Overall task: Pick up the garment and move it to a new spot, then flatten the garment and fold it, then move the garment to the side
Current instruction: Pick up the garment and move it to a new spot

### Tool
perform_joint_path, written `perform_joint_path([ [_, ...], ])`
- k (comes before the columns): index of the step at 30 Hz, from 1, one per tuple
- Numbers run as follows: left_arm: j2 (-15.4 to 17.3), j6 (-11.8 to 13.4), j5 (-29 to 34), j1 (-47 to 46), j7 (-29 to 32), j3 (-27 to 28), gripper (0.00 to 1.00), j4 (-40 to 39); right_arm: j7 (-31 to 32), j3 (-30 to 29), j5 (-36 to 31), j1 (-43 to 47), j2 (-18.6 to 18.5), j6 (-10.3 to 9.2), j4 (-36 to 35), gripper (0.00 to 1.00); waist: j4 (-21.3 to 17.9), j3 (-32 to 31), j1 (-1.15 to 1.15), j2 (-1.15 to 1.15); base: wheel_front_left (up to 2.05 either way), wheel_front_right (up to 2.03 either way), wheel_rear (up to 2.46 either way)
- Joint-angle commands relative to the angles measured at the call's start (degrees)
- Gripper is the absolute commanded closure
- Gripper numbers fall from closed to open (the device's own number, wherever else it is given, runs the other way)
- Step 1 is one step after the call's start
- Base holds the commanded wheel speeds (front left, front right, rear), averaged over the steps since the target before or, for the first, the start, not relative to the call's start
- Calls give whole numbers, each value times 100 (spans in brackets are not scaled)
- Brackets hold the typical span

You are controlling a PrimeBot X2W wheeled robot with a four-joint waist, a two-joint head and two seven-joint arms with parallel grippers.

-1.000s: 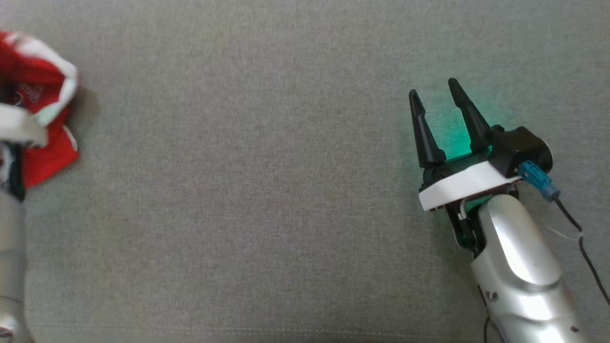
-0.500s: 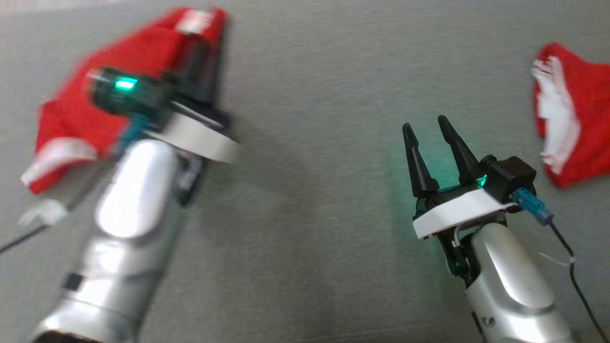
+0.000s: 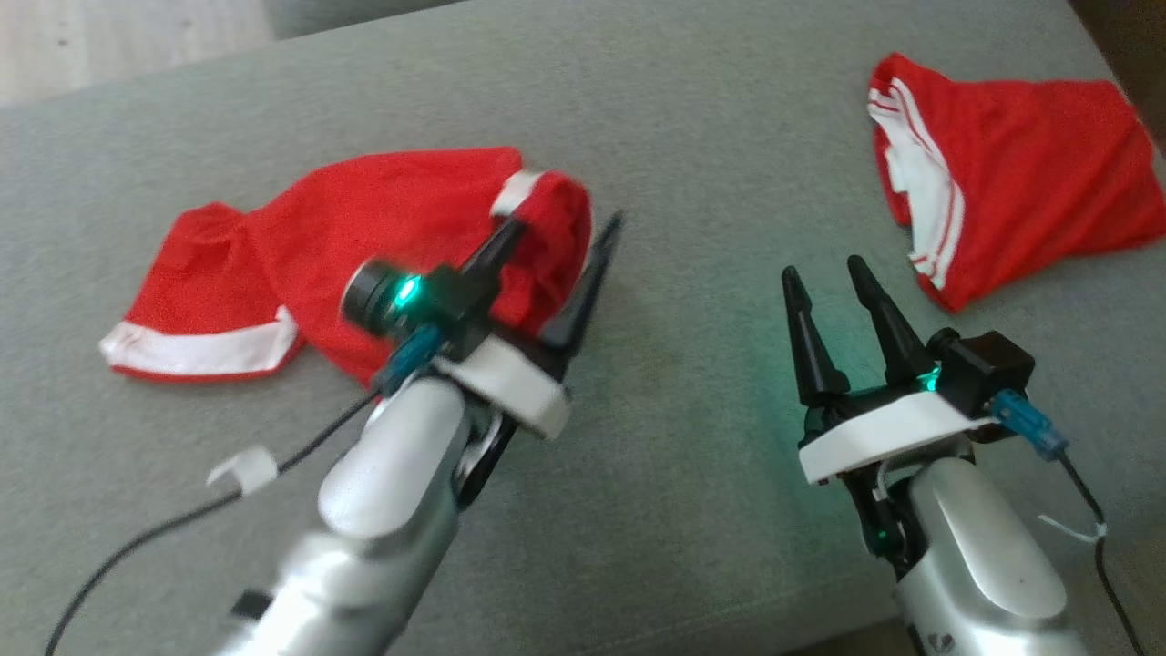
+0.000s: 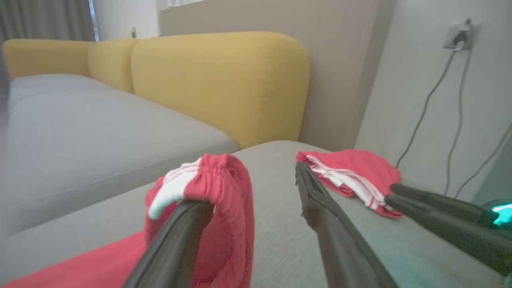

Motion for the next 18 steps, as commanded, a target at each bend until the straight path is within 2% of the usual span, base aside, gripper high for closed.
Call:
perform_joint_path([
  [1,70,88,-6,66,-25,327,0,-71,-37,67,-8,-48,47,-3,-200,0,143,-72,0,0,0,0,0],
  [10,344,316,21,1502,-25,1450,0,-40,-37,-70,-38,80,47,-3,-120,0,771,-632,0,0,0,0,0],
  [13,385,406,108,2019,-25,1871,0,-237,-37,-71,-33,173,47,-3,-92,0,934,-838,0,0,0,0,0],
  [18,350,721,464,2822,-25,2662,0,-882,-37,-38,-14,360,47,-3,-57,0,1099,-1160,0,0,0,0,0],
])
